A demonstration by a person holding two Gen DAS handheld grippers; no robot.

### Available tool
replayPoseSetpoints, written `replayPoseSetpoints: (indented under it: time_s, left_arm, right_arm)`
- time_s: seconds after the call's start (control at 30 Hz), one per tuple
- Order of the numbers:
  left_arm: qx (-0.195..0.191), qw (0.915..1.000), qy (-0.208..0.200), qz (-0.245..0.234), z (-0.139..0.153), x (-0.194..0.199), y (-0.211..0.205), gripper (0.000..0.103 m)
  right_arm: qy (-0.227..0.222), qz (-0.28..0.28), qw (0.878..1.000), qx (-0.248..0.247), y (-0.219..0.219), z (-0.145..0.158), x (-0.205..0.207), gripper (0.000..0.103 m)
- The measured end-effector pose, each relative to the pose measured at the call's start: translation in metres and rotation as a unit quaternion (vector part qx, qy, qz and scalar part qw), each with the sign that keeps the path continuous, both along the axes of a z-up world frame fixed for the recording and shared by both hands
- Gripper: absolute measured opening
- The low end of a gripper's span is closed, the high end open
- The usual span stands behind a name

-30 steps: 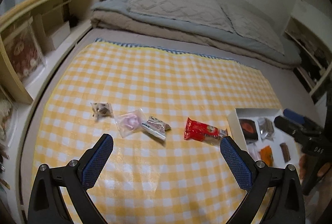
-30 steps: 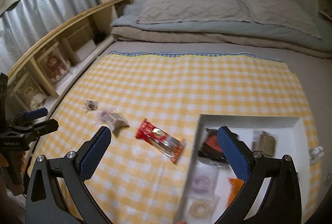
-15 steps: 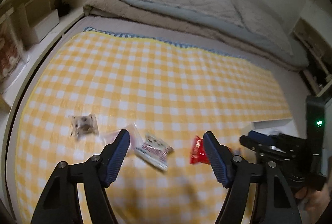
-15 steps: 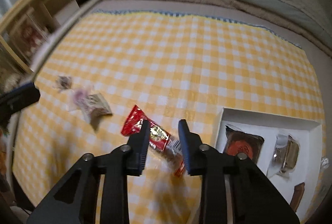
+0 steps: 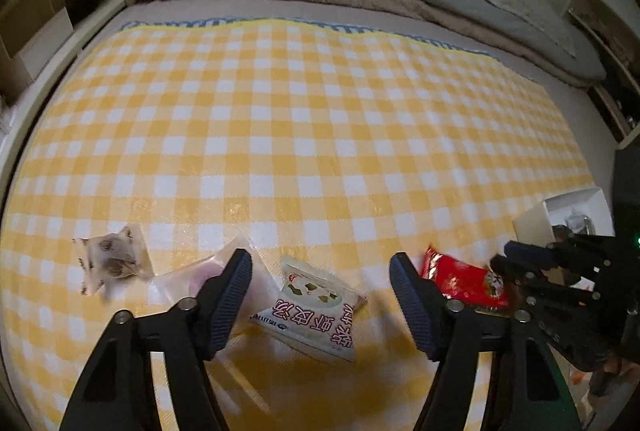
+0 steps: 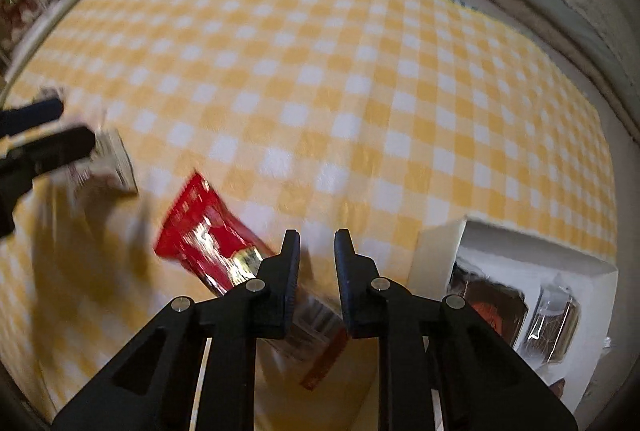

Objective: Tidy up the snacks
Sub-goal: 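Grasp the red-wrapped snack with the right tool while the left tool grasps the white printed packet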

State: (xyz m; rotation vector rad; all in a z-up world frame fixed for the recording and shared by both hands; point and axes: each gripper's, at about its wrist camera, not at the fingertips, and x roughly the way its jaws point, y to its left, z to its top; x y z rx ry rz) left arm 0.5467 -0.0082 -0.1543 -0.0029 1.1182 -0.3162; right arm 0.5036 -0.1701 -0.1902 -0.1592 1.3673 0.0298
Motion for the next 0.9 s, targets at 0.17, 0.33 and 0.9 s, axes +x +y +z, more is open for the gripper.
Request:
replayPoseSetpoints:
  time_s: [0.17, 0.33, 0.9]
  left_arm:
    - [-0.006, 0.9998, 0.012, -0.014, -0.012, 0.008, 0.005, 0.058]
    - [-0.012, 0.9992, 0.029, -0.023, -0.018, 0.01, 0.006, 0.058]
    - [0.071, 0.9919, 0.076, -0.073, -0.037, 0.001, -0.013, 0.042]
  right_arm:
    - [0.026, 0.029, 0.999, 0.032, -0.002, 0.004, -0.023, 0.018]
    - [0.053, 0.046, 0.996, 0.052, -0.002, 0.006, -0.049, 0.018]
    - [0.041, -0.017, 0.992, 0.12, 0.011, 0.008, -0.028, 0.056]
